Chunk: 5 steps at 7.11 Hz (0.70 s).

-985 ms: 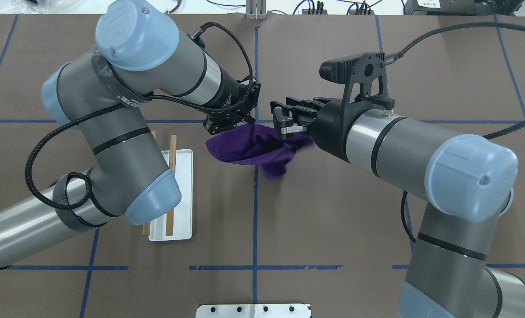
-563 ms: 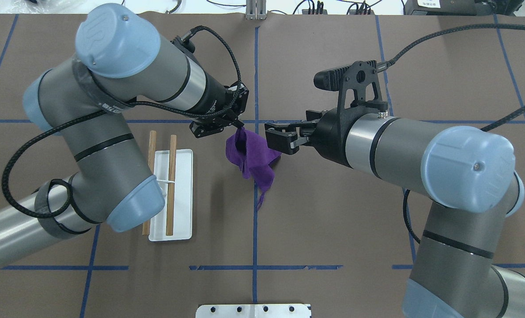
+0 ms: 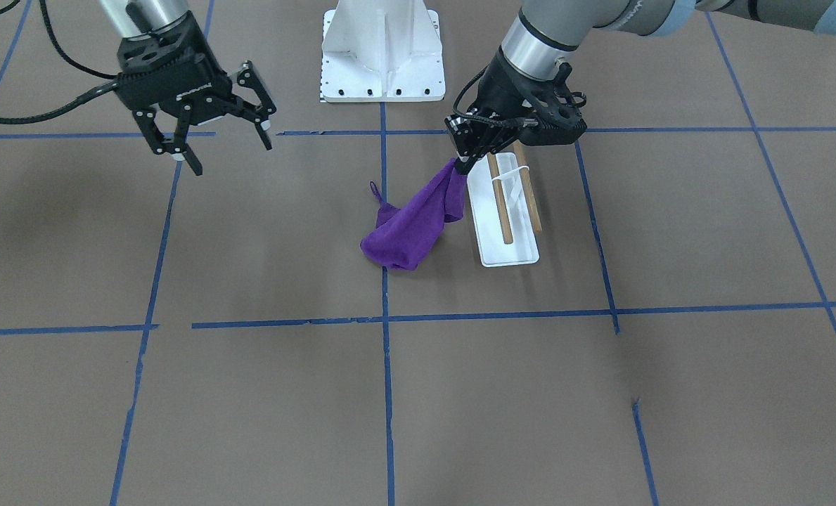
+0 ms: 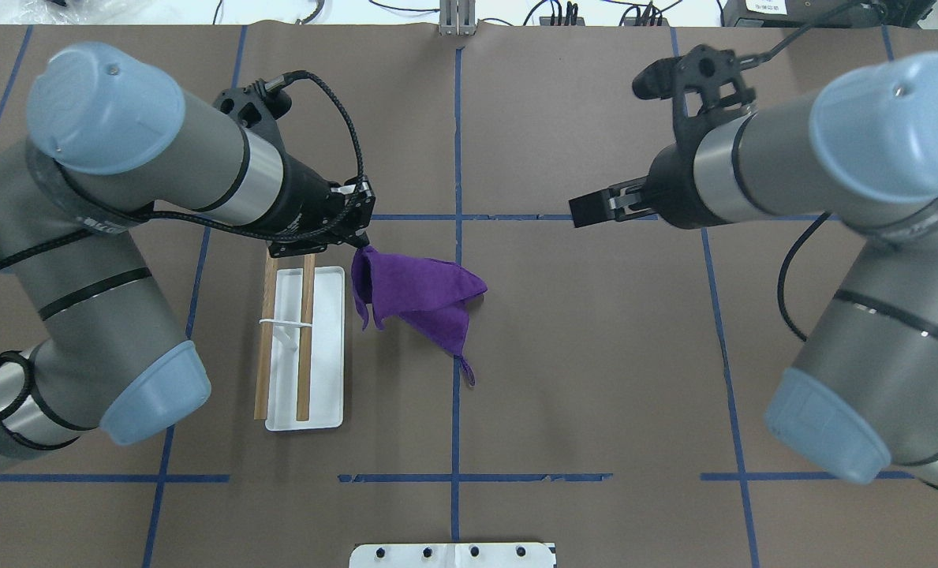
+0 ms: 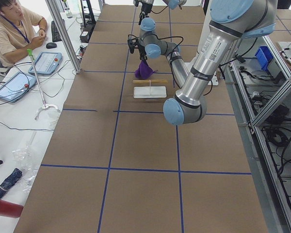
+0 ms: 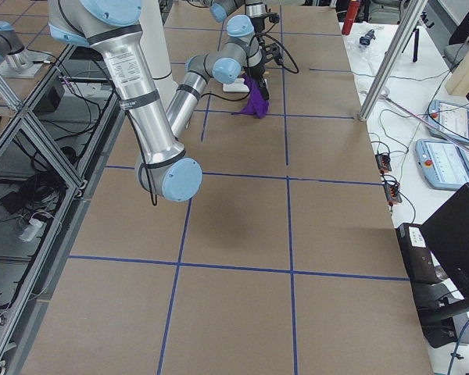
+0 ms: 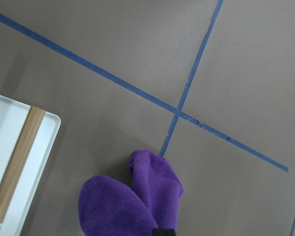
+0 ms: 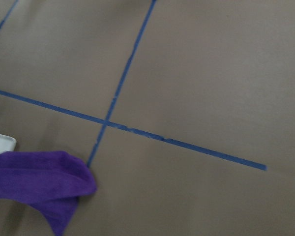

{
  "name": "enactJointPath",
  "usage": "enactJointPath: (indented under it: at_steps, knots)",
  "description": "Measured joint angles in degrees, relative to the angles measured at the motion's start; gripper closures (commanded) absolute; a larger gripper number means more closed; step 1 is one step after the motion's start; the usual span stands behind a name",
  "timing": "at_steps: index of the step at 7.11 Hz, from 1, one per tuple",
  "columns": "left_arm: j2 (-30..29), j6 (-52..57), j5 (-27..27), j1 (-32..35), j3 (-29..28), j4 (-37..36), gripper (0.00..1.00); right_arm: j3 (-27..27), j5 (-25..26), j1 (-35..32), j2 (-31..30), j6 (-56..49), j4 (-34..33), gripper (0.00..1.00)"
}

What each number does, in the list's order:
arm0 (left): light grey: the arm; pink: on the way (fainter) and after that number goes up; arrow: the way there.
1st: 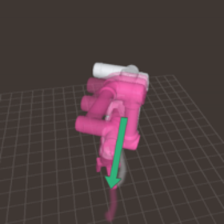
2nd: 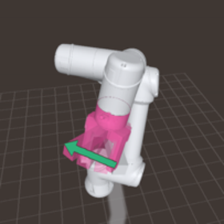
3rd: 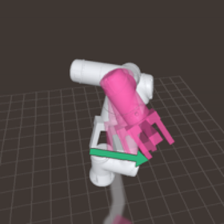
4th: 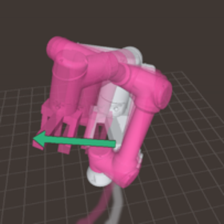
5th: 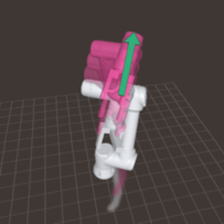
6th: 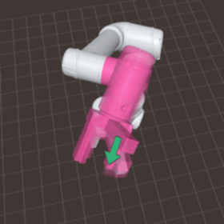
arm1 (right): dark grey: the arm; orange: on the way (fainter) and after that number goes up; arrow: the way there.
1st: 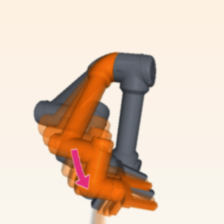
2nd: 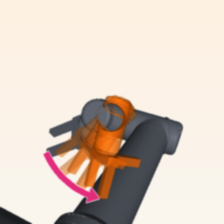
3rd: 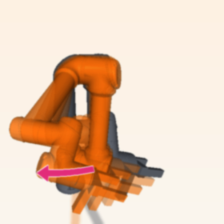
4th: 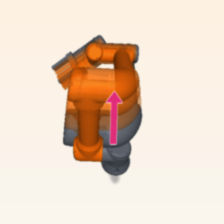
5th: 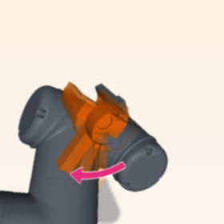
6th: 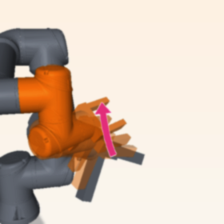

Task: Hang towel on rack

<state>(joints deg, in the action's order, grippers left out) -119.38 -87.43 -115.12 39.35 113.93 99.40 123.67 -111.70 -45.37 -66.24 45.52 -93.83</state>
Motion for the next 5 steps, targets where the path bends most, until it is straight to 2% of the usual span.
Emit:
enactJointPath:
  at_steps: [2,5]
  knots:
    - [7.4,10.4,-0.2,1.0,3.7,0.1,1.0,-1.0,-4.3,-6.3,-4.1,-14.1,-6.6,0.0]
    - [17.2,27.8,-0.4,5.4,5.9,1.1,1.0,-4.4,-10.3,-17.2,-14.7,-32.9,-7.6,0.0]
